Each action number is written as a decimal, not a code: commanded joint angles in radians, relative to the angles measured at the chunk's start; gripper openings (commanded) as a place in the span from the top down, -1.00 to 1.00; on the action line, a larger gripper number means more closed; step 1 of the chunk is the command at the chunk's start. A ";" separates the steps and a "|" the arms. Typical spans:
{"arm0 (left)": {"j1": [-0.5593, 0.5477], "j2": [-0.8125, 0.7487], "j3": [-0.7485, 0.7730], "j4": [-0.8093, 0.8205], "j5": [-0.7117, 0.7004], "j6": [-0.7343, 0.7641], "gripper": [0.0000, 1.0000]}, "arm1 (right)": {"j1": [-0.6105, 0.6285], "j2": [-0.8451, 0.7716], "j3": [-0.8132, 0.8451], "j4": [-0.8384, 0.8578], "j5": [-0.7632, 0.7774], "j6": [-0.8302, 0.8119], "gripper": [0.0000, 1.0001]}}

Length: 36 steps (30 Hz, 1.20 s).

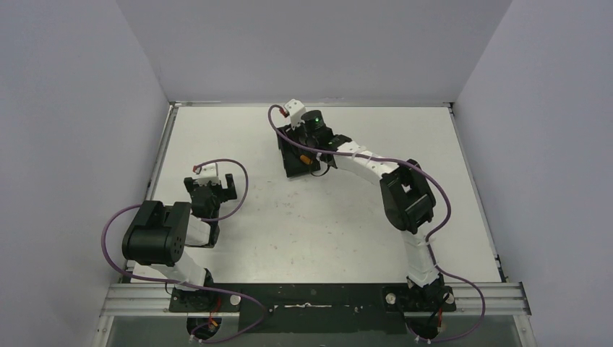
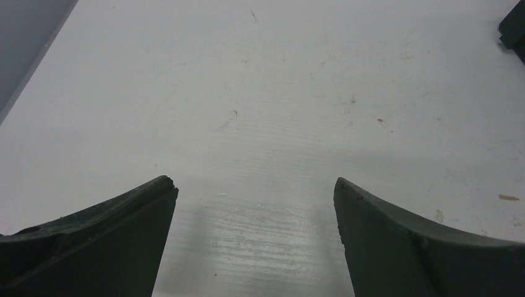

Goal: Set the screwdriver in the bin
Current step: Place the screwdriver in the bin, then reset both arms

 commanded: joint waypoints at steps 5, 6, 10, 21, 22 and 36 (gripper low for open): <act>-0.002 -0.001 0.024 0.053 0.010 0.007 -0.94 | 0.002 -0.145 0.135 -0.071 -0.003 0.031 -0.16; -0.002 -0.002 0.024 0.053 0.010 0.006 -0.94 | 0.001 -0.152 0.145 -0.080 -0.004 0.031 -0.25; -0.002 -0.001 0.024 0.053 0.010 0.006 -0.94 | 0.003 -0.183 0.182 -0.108 0.001 0.041 -0.88; -0.002 -0.001 0.024 0.054 0.010 0.007 -0.94 | -0.009 -0.249 0.284 -0.165 0.065 0.108 -1.00; -0.002 -0.002 0.024 0.054 0.010 0.006 -0.94 | -0.013 -0.257 0.286 -0.170 0.087 0.111 -1.00; -0.002 -0.001 0.024 0.053 0.010 0.007 -0.94 | -0.204 -0.426 0.140 -0.171 0.076 0.103 -0.99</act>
